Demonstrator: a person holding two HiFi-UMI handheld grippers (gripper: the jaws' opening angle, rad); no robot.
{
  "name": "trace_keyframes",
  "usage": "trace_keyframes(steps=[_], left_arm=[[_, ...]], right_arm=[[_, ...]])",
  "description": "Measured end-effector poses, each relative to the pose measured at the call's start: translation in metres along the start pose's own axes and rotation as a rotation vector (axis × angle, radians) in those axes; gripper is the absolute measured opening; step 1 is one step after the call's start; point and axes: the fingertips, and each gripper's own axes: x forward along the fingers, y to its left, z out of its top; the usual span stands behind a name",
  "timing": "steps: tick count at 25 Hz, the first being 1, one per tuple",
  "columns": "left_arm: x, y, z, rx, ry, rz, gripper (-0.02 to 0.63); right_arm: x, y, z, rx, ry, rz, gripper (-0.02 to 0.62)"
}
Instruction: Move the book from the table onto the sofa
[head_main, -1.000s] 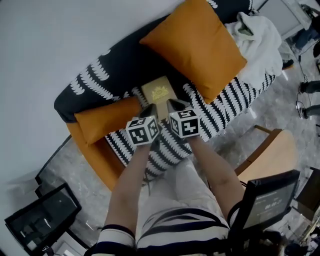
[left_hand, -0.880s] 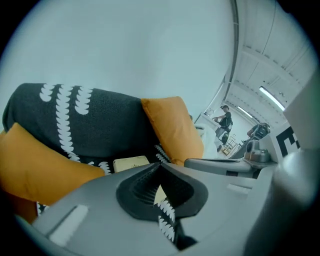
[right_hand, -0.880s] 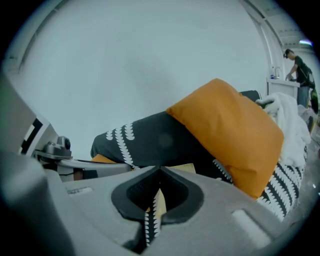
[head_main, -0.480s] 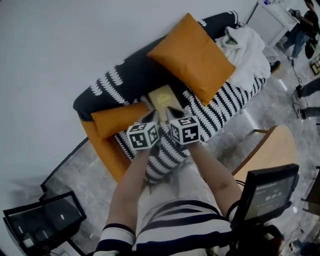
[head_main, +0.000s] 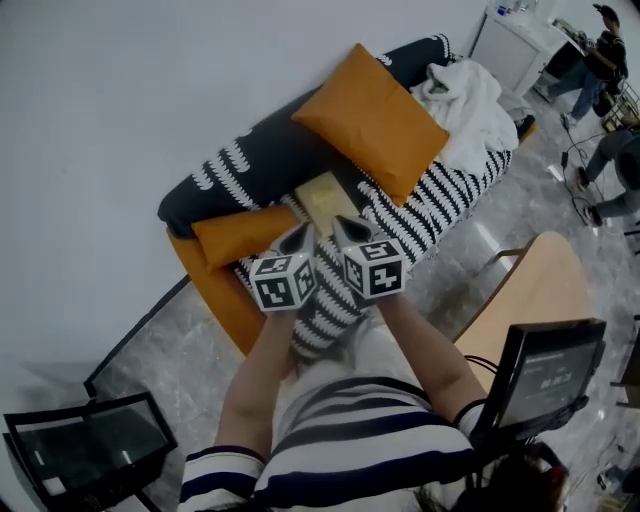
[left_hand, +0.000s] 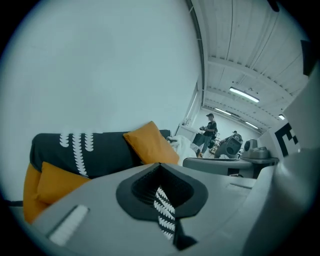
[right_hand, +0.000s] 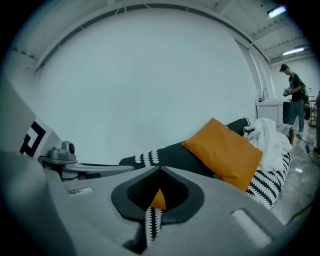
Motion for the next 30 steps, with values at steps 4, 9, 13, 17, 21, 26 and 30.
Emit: trace_keyframes(steps=[4,9,13,17,21,26,30], left_arm=[[-0.032,-0.019,-0.001,0.011,-0.047,-0.012,0.003],[-0.062,-0.036,-0.012,-0.022,-0.062,-0.021,0.003],[-0.080,-0.044,-0.023,-0.016,-0.054,-0.013,0.002],[-0.091,-0.049,-0.024,-0.014,-0.067,0.008,0.002],[-0.102,-0.065,-0.034,-0.019,-0.050,0.011,0.003],[-0.107,-0.109,-0.062,-0.035,-0.028,-0.019,0.003],[-0.114,-0.154,-0.086,-0.032,-0.013,-0.069,0.003]], right_arm=[[-0.034,0.019,-0.003,-0.021,-0.037,-0.008,0.002],[-0.063,0.037,-0.011,-0.045,-0.046,-0.011,0.000],[-0.082,0.043,-0.015,-0.047,-0.055,-0.003,0.000],[-0.093,0.048,-0.014,-0.044,-0.067,0.016,0.000],[-0.116,0.043,-0.025,-0.057,-0.051,0.010,0.000],[-0.165,0.017,-0.048,-0.026,-0.040,-0.026,0.000],[-0.202,0.006,-0.065,0.001,-0.035,-0.046,0.000]])
